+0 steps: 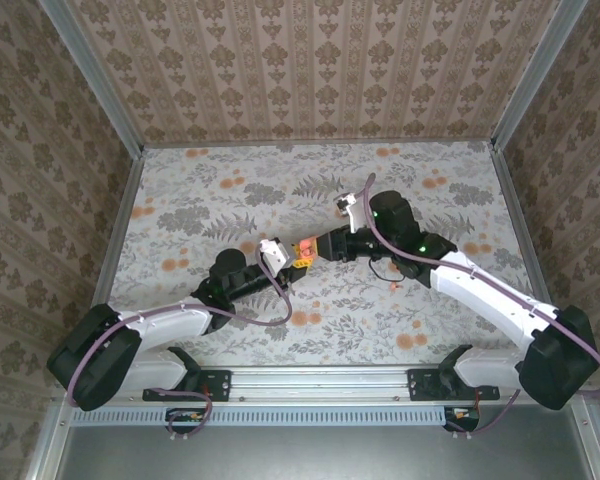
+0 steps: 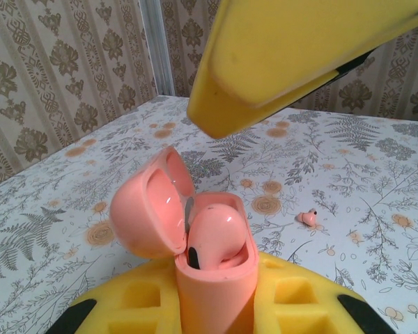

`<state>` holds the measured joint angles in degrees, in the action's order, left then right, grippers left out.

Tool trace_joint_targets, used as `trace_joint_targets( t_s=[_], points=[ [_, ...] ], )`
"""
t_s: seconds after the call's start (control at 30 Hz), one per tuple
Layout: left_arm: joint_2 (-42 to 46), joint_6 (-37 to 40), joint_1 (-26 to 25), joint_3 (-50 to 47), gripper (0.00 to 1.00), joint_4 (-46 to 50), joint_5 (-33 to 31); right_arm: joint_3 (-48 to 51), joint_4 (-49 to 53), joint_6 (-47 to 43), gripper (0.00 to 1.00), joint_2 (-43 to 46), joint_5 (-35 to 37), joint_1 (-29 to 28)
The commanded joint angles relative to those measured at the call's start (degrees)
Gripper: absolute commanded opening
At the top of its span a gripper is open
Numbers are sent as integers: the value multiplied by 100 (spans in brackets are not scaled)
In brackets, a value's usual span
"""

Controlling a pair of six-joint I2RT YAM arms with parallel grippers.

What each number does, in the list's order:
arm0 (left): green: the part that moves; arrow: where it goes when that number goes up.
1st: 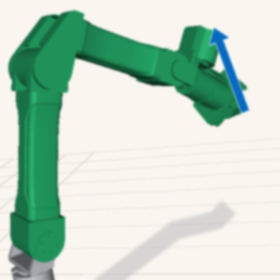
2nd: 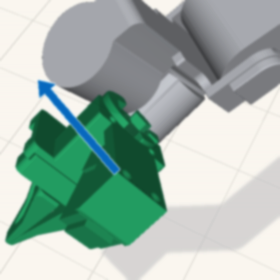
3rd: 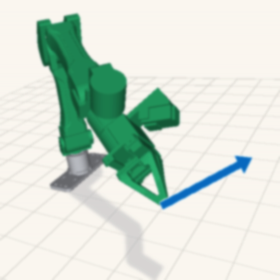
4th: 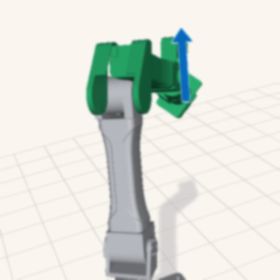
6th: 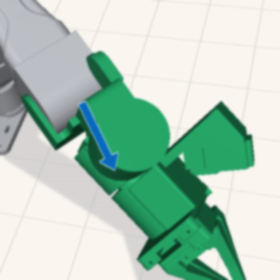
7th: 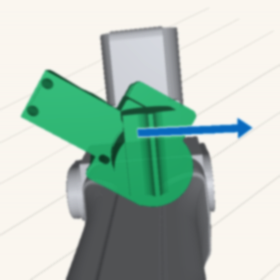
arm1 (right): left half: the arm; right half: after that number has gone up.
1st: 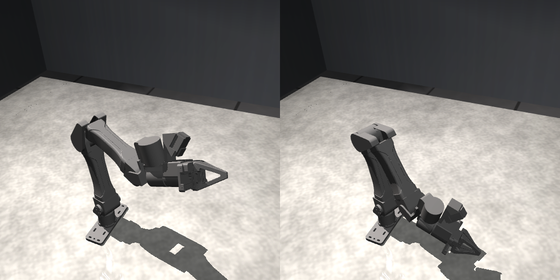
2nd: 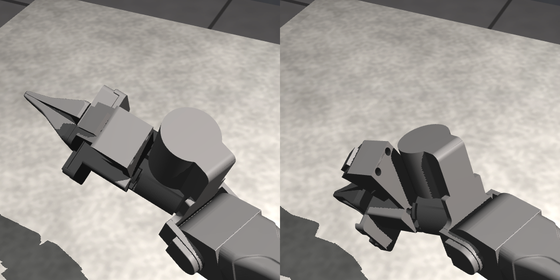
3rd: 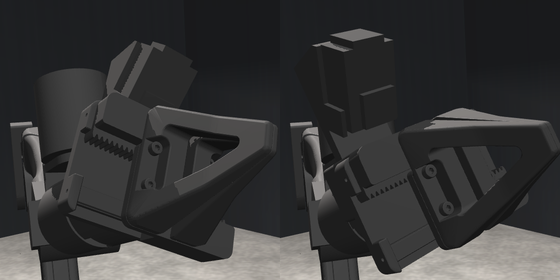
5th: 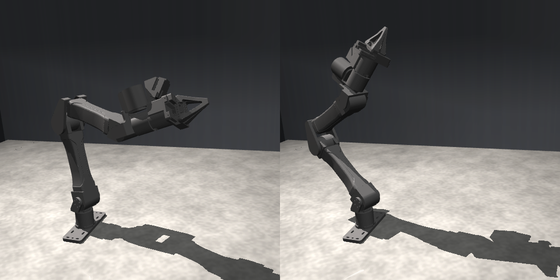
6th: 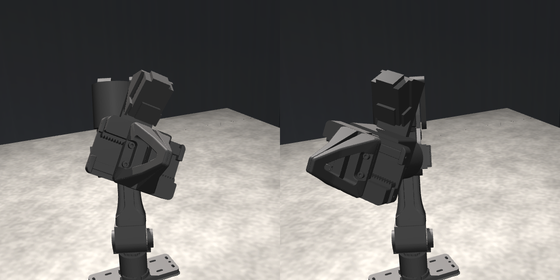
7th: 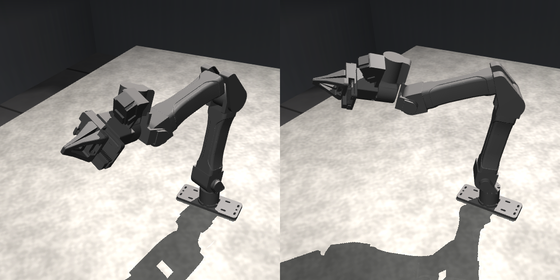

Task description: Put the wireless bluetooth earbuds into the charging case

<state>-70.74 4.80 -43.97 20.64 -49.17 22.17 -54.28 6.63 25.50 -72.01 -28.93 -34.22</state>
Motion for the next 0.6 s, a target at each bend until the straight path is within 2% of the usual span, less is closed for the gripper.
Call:
trace_joint_targets(
  t_s=[0.0,0.57],
  points=[
    [95,141,-42,18,17,-76,-5,-219,145,-29,39,-165,-257,-68],
    [78,155,-55,71,17,-20,-11,-258,87,-15,29,-469,-421,-103]
  ],
)
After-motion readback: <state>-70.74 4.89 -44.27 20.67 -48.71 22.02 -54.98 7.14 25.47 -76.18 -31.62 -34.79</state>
